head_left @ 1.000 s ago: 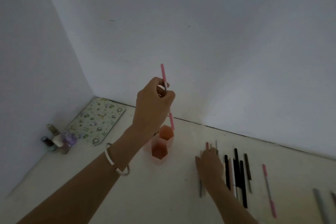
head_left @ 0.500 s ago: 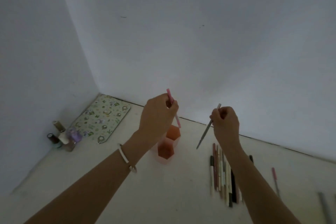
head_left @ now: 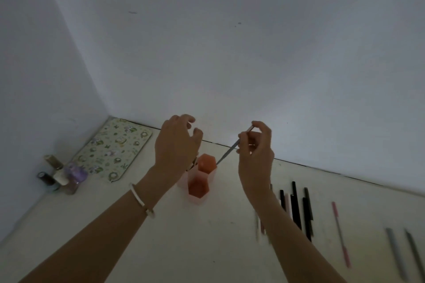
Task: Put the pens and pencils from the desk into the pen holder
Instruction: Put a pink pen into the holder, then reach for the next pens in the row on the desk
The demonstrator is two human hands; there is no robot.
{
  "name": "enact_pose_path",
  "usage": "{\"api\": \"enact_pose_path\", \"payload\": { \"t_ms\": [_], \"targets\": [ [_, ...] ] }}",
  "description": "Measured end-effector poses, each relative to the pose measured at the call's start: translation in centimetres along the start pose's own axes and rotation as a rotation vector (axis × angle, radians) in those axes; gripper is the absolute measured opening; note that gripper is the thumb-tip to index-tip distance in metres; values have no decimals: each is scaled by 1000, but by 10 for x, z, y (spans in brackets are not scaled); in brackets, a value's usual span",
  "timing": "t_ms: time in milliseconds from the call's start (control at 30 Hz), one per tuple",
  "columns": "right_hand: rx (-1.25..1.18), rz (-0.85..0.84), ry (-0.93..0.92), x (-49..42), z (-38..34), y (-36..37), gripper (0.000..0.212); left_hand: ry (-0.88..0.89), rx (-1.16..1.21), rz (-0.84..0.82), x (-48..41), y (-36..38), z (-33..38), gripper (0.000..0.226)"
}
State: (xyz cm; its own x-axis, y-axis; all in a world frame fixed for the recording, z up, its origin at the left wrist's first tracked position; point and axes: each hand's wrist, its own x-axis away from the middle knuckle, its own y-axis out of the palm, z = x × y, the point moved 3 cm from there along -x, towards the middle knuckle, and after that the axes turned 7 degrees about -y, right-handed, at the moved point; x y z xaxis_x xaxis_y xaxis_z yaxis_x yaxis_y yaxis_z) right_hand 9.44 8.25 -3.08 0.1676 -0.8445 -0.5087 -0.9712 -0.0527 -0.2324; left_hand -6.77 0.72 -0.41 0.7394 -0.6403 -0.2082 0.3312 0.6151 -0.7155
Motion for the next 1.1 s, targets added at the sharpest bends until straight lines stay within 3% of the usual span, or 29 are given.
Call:
{"api": "enact_pose_path", "payload": {
  "t_ms": [300,400,500,733,967,1100],
  "targets": [
    [169,-267,-48,29,30,37,23,68,117,-39,29,-29,24,22],
    [203,-132,-132,14,25,15,26,89,178,-94,43,-14,39,23],
    [170,2,-48,-14,27,-28,29,132,164,-204,63,25,61,17],
    [217,64,98,-16,55,-110,31,-93,-164,-729,120,157,46,18],
    [274,15,182,6,82,-136,27,-162,-307,-673,136,195,38,13],
    [292,-9,180,7,85,-125,27,-138,-238,-720,126,187,49,11]
  ]
}}
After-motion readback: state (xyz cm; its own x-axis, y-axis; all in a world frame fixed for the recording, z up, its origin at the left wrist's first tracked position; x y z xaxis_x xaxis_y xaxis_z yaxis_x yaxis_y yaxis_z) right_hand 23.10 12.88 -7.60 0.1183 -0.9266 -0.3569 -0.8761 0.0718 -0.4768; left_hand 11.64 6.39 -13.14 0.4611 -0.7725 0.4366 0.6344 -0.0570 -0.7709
